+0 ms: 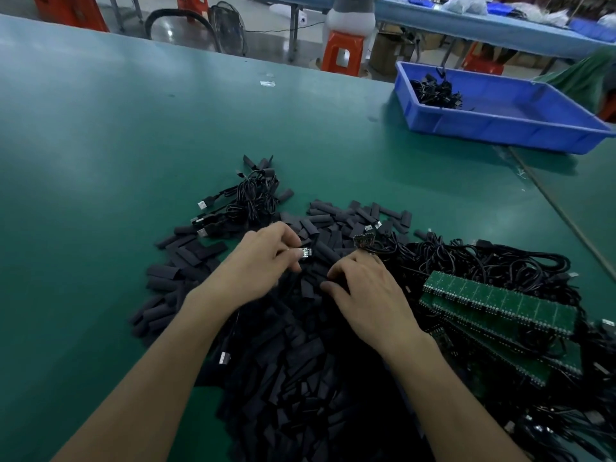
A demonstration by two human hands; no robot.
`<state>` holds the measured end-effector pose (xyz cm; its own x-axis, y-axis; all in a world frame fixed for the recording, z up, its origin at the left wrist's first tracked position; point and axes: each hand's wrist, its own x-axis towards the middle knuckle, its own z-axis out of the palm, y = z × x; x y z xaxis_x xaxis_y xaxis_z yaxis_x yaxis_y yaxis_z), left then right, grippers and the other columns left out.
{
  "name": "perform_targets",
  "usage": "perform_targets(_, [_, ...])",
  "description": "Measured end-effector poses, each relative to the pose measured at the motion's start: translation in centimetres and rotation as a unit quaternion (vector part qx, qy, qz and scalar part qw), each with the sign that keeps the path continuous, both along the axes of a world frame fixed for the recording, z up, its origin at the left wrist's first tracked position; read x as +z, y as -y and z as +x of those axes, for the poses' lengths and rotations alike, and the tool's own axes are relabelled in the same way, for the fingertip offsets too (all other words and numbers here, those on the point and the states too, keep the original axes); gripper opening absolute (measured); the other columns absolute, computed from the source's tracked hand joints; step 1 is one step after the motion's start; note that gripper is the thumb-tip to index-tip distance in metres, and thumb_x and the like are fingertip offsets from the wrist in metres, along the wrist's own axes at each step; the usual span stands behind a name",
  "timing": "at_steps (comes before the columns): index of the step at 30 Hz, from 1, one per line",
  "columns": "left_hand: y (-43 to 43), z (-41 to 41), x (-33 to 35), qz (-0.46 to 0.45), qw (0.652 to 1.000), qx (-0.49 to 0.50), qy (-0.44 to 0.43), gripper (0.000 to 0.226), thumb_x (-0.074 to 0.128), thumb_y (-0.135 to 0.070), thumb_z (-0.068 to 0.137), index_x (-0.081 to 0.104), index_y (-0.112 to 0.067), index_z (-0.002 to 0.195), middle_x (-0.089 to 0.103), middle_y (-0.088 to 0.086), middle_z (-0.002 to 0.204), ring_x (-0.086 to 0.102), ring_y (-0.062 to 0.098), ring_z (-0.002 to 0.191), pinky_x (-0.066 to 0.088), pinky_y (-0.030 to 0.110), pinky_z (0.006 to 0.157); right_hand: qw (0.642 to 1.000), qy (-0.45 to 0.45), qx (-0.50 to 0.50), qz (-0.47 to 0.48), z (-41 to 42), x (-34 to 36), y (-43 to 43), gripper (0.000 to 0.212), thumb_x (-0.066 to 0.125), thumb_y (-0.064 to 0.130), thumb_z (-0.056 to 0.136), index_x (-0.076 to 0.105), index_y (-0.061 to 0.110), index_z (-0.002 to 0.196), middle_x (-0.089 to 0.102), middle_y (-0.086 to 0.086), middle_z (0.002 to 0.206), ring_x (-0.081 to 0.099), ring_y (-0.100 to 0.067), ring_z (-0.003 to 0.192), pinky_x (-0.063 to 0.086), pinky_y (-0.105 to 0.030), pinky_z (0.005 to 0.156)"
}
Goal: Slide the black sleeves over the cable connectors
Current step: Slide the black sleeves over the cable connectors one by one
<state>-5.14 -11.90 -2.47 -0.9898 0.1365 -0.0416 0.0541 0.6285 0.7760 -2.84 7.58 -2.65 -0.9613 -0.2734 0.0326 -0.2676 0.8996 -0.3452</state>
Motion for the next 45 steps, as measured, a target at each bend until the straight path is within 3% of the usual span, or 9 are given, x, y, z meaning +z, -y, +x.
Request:
perform_targets(4, [0.0, -0.2, -1.3, 0.024, 0.999, 0.023, -0.009, 0.008, 0.064, -0.029, 0.098, 0.059, -0.025, 0.093, 0.075, -0.011, 0.079, 0.063, 0.005, 0.058, 0.047, 0.014, 0.055, 0.999, 0.011, -0.011, -0.041, 0.0, 0.0, 0.1, 0.011, 0.065, 0.032, 0.095, 0.058, 0.024, 0.094, 0.051, 0.007, 0.105, 0.046, -0.013, 0.111, 0.038, -0.026, 0.090])
perform_targets(9, [0.2, -0.3, -1.6, 0.044, 0.998, 0.038, -0.038, 0.008, 0.076, -0.026, 0.089, 0.072, -0.029, 0.083, 0.070, -0.008, 0.078, 0.062, -0.001, 0.064, 0.048, 0.013, 0.057, 0.985, -0.006, -0.030, -0.169, 0.2, -0.1, 0.3, 0.016, 0.060, 0.029, 0.099, 0.049, 0.028, 0.088, 0.057, 0.013, 0.079, 0.055, -0.006, 0.073, 0.043, -0.029, 0.064])
perform_targets(15, [0.2, -0.3, -1.1, 0.172, 0.983, 0.061, -0.029, 0.009, 0.081, -0.028, 0.084, 0.075, -0.022, 0.082, 0.074, -0.001, 0.068, 0.069, 0.014, 0.059, 0.055, 0.019, 0.057, 0.940, -0.021, -0.072, -0.333, 0.5, 0.0, 0.3, 0.016, 0.070, 0.021, 0.093, 0.064, 0.035, 0.094, 0.070, 0.015, 0.087, 0.068, -0.002, 0.082, 0.053, -0.018, 0.074])
perform_targets(22, [0.3, -0.3, -0.7, 0.205, 0.977, 0.056, -0.008, 0.013, 0.083, -0.028, 0.082, 0.077, -0.017, 0.078, 0.075, 0.002, 0.068, 0.070, 0.015, 0.059, 0.054, 0.020, 0.056, 0.948, -0.014, -0.066, -0.310, 0.7, -0.2, -0.1, 0.029, 0.077, 0.027, 0.087, 0.074, 0.026, 0.116, 0.068, 0.025, 0.101, 0.061, 0.014, 0.101, 0.045, -0.003, 0.085])
perform_targets(26, [0.2, -0.2, -0.5, 0.205, 0.978, 0.044, 0.005, 0.014, 0.082, -0.028, 0.082, 0.077, -0.016, 0.077, 0.074, 0.002, 0.068, 0.071, 0.015, 0.058, 0.054, 0.020, 0.055, 0.954, -0.038, -0.056, -0.292, 0.8, -0.5, -0.2, 0.033, 0.074, 0.033, 0.088, 0.074, 0.021, 0.118, 0.066, 0.022, 0.102, 0.057, 0.023, 0.096, 0.039, 0.003, 0.082])
perform_targets(29, [0.0, -0.1, -0.4, 0.197, 0.980, 0.032, 0.008, 0.014, 0.081, -0.029, 0.083, 0.077, -0.017, 0.078, 0.074, 0.001, 0.067, 0.071, 0.015, 0.059, 0.054, 0.019, 0.055, 0.952, -0.054, -0.055, -0.297, 0.9, -0.5, -0.2, 0.032, 0.070, 0.037, 0.090, 0.074, 0.020, 0.116, 0.071, 0.017, 0.102, 0.064, 0.010, 0.089, 0.044, -0.002, 0.079])
perform_targets(34, [0.1, 0.0, -0.3, 0.195, 0.980, 0.034, 0.008, 0.015, 0.081, -0.030, 0.083, 0.077, -0.016, 0.078, 0.074, 0.003, 0.067, 0.071, 0.016, 0.059, 0.054, 0.019, 0.055, 0.935, -0.066, -0.076, -0.341, 1.0, -0.7, -0.2, 0.023, 0.069, 0.030, 0.091, 0.076, 0.017, 0.109, 0.070, 0.017, 0.080, 0.066, 0.005, 0.070, 0.047, -0.006, 0.065])
perform_targets(41, [-0.3, 0.0, -0.1, 0.202, 0.979, 0.015, 0.019, 0.016, 0.081, -0.031, 0.083, 0.076, -0.017, 0.077, 0.074, 0.002, 0.067, 0.069, 0.013, 0.056, 0.052, 0.018, 0.054, 0.937, -0.078, -0.068, -0.334, 1.0, -0.6, -0.2, 0.020, 0.071, 0.024, 0.090, 0.077, 0.016, 0.108, 0.071, 0.017, 0.081, 0.067, 0.004, 0.072, 0.048, -0.006, 0.066])
perform_targets(45, [-0.5, 0.1, -0.1, 0.208, 0.978, 0.015, 0.022, 0.018, 0.079, -0.030, 0.085, 0.076, -0.013, 0.079, 0.074, 0.002, 0.067, 0.068, 0.012, 0.056, 0.052, 0.019, 0.053, 0.943, -0.089, -0.066, -0.315, 0.8, -0.5, -0.2, 0.026, 0.075, 0.026, 0.087, 0.076, 0.015, 0.111, 0.072, 0.015, 0.091, 0.066, 0.007, 0.083, 0.047, -0.004, 0.075])
